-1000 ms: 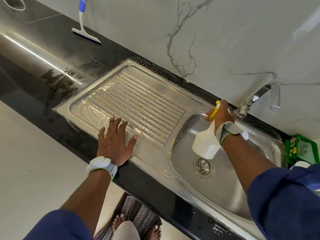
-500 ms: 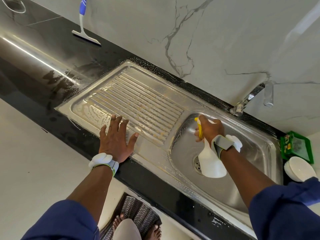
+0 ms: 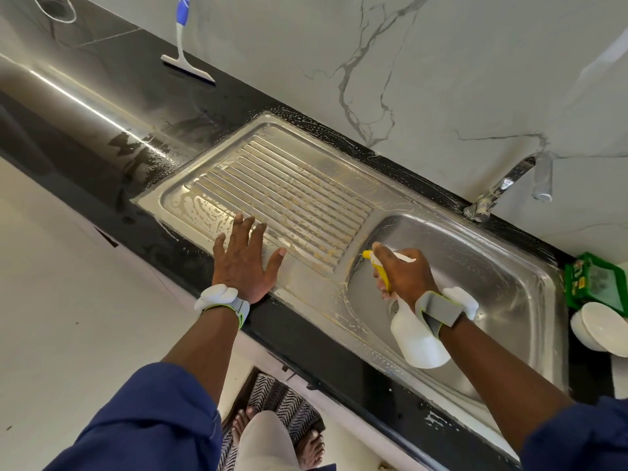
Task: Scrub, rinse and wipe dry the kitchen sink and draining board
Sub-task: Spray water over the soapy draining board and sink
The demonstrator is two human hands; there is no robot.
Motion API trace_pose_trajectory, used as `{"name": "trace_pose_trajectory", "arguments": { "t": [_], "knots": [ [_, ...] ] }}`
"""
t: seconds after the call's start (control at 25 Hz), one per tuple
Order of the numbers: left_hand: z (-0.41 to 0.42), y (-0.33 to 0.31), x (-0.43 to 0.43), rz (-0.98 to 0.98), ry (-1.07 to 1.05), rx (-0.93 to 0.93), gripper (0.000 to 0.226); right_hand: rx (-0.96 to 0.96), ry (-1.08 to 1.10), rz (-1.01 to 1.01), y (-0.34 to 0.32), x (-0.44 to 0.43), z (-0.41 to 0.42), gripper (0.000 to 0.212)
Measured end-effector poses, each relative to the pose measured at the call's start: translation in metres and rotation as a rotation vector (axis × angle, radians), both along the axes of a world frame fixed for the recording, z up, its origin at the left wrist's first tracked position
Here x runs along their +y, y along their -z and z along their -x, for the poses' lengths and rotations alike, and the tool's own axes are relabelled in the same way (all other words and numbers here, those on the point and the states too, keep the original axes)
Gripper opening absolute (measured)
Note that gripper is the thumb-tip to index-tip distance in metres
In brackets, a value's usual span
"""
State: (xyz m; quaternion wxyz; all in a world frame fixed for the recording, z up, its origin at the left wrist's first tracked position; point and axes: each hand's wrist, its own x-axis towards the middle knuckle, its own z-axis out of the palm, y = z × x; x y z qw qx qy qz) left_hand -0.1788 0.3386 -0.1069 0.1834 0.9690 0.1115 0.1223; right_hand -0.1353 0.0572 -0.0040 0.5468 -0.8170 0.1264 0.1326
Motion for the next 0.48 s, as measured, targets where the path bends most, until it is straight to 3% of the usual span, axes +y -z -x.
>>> {"name": "trace_pose_trajectory", "arguments": {
  "t": [0.12,0.36,0.48],
  "knots": [
    [0.0000,0.0001,-0.0002,0.006,-0.002,-0.018,0.073,0.051,-0.127,0.077,0.0020,-0.0018,0.0058,0.058],
    [-0.0001,-0.0015,-0.0004,0.006,-0.004,-0.013,0.075,-0.005,-0.016,0.101,0.0009,-0.0038,0.0060,0.055],
    [-0.0005,-0.0010,-0.0006,0.013,-0.007,-0.011,0.075,0.057,-0.192,0.090,-0.0015,-0.0067,0.0081,0.055]
  ]
}}
